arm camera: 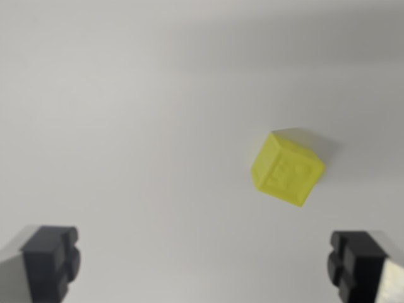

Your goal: Pick yellow cube

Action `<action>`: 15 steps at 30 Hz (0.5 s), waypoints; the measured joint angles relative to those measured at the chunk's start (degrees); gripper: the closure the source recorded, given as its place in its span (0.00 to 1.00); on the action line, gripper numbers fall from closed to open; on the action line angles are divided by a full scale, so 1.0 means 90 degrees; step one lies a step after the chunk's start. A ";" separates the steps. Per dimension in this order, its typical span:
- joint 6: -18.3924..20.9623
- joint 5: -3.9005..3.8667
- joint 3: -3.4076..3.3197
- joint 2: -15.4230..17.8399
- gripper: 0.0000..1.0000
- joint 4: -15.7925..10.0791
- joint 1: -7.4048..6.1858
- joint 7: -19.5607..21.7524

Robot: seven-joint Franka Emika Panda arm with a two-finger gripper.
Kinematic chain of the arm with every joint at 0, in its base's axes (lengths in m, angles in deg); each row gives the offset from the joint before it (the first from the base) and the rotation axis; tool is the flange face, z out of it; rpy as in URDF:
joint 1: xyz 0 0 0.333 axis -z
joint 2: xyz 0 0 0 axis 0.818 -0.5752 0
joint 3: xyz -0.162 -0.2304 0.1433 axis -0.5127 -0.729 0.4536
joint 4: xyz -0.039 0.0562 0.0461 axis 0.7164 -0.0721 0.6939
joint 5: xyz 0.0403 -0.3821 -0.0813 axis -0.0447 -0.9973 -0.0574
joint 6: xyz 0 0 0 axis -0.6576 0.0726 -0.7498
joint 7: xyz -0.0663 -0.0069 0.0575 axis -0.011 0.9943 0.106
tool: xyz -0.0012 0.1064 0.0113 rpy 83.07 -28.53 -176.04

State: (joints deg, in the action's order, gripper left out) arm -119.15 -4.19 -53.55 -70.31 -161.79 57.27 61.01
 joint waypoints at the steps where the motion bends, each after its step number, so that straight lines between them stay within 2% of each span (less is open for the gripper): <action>1: -0.0045 0.0000 0.0000 -0.0003 0.00 -0.0041 0.0011 0.0014; 15: -0.0693 0.0003 0.0000 -0.0093 0.00 -0.0563 0.0165 0.0207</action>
State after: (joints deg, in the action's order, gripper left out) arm -125.38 -4.16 -53.55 -71.14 -166.85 58.76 62.87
